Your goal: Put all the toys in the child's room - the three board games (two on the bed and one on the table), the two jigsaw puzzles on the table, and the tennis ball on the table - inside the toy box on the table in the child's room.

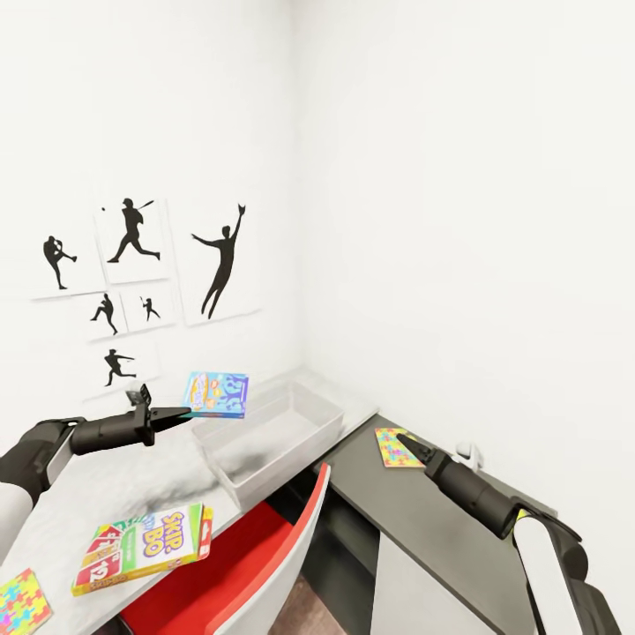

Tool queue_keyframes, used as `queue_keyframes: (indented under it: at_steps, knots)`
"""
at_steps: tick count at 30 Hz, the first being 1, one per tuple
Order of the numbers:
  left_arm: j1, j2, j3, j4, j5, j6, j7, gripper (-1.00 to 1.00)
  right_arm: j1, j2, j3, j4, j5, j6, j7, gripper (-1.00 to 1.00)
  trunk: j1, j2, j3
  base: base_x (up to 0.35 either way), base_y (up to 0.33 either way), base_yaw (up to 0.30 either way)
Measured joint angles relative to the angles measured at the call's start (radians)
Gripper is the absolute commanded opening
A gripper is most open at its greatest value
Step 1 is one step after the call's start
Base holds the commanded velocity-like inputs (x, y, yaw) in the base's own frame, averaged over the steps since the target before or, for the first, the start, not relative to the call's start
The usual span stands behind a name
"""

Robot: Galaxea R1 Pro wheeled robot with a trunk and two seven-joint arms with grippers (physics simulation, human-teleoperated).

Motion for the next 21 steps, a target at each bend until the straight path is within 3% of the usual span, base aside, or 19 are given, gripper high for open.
queue_keyframes:
  at_steps: [4, 21]
  knots:
    - [0.000, -0.001, 0.000, -0.001, -0.001, -0.001, 0.000, -1.00, 0.000, -0.012, 0.004, 0.000, 0.000, 0.000, 0.000, 1.00, -0.015, 0.028, 0.012, 0.000, 0.000, 0.000]
    - [0.000, -0.001, 0.000, -0.001, -0.001, -0.001, 0.000, -1.00, 0.000, -0.015, 0.006, 0.000, 0.001, 0.000, 0.000, 1.00, -0.081, 0.147, 0.066, 0.000, 0.000, 0.000]
